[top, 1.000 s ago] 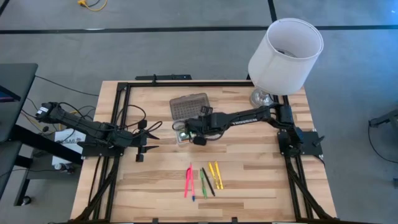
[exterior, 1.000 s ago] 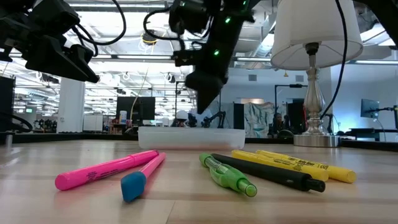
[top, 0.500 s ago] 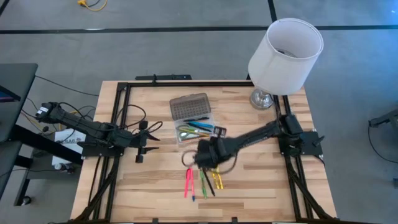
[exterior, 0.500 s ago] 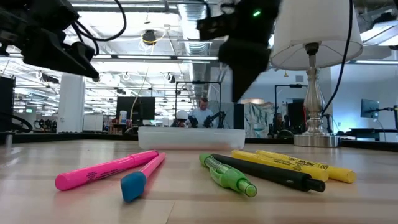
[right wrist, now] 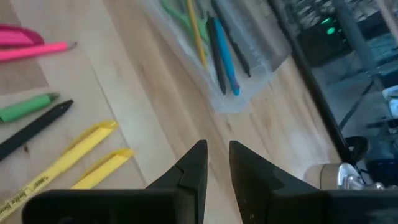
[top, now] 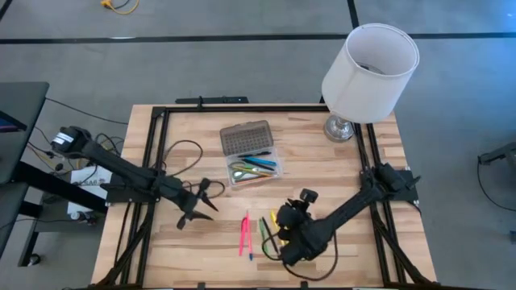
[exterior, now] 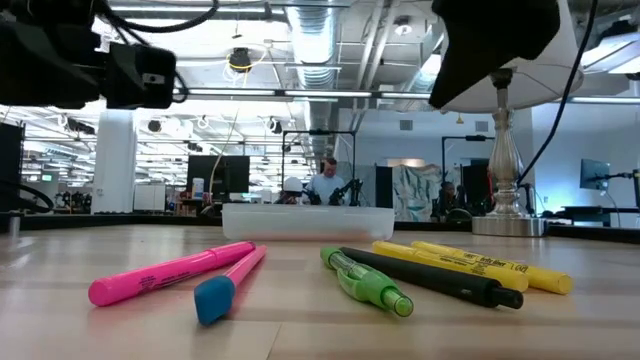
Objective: Pick & place school supplies into a supply box
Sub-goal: Put the pink marker into the transparent supply box
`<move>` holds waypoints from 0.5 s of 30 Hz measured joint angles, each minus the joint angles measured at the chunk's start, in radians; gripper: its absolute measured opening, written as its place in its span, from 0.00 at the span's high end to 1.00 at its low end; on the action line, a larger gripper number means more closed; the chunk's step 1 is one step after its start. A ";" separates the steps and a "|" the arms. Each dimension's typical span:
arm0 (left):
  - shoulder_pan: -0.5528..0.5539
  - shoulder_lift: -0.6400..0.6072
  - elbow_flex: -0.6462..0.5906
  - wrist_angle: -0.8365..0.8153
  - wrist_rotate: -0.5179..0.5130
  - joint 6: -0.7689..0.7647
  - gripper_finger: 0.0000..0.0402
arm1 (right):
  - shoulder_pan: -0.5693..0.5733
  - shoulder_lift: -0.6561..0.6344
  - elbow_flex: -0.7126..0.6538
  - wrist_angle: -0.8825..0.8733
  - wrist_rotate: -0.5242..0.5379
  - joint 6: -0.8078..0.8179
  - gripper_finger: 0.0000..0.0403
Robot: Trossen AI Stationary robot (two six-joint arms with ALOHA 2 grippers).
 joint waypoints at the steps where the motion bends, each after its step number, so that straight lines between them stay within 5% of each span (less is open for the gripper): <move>1: -0.008 0.049 0.018 0.018 0.000 0.019 0.62 | 0.007 0.000 0.000 -0.007 0.014 0.016 0.84; 10: -0.028 0.466 0.258 0.032 0.013 0.088 0.65 | 0.002 0.000 0.000 -0.024 0.031 0.039 0.84; 15: -0.019 0.641 0.378 0.028 0.107 0.097 0.67 | 0.002 0.000 0.000 -0.031 0.031 0.039 0.84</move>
